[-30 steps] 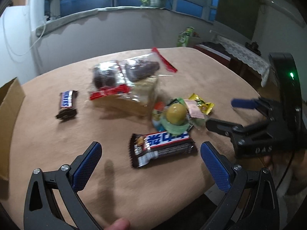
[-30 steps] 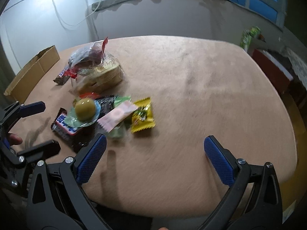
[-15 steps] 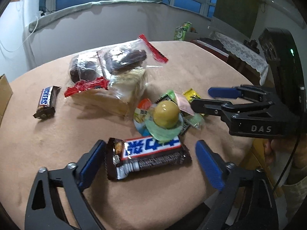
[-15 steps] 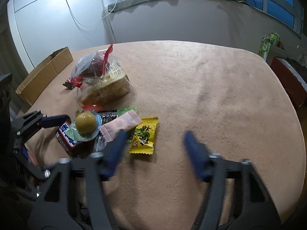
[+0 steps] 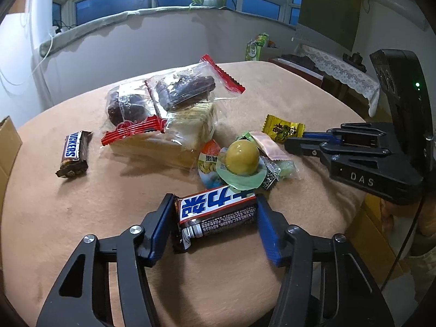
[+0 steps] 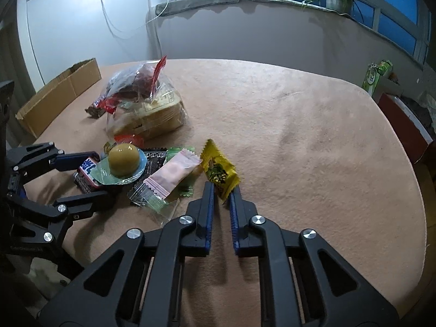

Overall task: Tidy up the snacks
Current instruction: 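Grasp the blue-and-white candy bar with the left tool while the right tool approaches the yellow packet, then grasp the yellow candy packet with the right tool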

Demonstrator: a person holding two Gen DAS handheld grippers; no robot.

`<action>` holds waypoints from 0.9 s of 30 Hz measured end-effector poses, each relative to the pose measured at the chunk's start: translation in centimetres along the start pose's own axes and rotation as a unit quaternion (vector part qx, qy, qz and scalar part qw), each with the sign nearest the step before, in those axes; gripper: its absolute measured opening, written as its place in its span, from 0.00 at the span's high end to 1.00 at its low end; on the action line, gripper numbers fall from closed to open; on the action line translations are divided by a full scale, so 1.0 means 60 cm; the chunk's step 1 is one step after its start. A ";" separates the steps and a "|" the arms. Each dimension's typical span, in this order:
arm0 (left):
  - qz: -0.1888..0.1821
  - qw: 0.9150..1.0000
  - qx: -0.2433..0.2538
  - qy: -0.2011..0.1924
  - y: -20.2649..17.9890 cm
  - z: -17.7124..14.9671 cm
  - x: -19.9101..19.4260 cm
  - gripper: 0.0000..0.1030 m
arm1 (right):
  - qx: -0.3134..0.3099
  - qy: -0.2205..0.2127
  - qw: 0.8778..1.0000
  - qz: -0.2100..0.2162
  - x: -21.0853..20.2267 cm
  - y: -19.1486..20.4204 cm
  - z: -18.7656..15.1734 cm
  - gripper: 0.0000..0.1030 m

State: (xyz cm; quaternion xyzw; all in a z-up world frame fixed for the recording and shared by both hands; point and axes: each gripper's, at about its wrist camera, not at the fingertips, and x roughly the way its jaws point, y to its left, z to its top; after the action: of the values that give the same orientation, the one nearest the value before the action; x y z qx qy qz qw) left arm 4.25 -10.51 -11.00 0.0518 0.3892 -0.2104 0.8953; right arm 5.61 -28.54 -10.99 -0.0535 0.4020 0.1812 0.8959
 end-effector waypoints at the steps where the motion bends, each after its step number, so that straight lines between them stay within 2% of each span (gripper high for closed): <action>1: -0.001 1.000 -0.002 -0.001 0.004 -0.002 -0.002 0.47 | 0.006 -0.004 1.000 0.001 -0.003 -0.002 0.000 0.92; 11: 0.007 1.000 -0.019 -0.014 0.023 -0.003 -0.023 0.49 | 0.034 -0.034 0.999 -0.003 -0.027 -0.015 -0.006 0.93; 19: 0.020 0.998 -0.025 -0.046 0.048 0.018 -0.068 0.50 | 0.032 -0.056 0.998 -0.010 -0.056 -0.006 0.016 0.93; 23: 0.028 0.997 -0.026 -0.066 0.062 0.025 -0.095 0.50 | 0.023 -0.053 0.998 -0.025 -0.058 0.000 0.023 0.93; 25: 0.030 0.997 -0.028 -0.069 0.069 0.022 -0.103 0.50 | 0.025 -0.035 0.999 -0.027 -0.047 -0.006 0.022 0.93; 26: 0.031 0.997 -0.030 -0.068 0.068 0.024 -0.105 0.50 | 0.021 -0.023 0.999 -0.028 -0.041 -0.007 0.021 0.89; 27: 0.030 0.997 -0.031 -0.066 0.071 0.021 -0.106 0.50 | 0.004 -0.009 0.999 -0.034 -0.032 -0.003 0.021 0.76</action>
State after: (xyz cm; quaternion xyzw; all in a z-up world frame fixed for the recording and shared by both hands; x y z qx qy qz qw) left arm 3.01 -4.81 -5.83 0.0213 0.3337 -0.1738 0.9263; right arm 5.40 -28.96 -8.75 -0.0617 0.3922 0.1497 0.9055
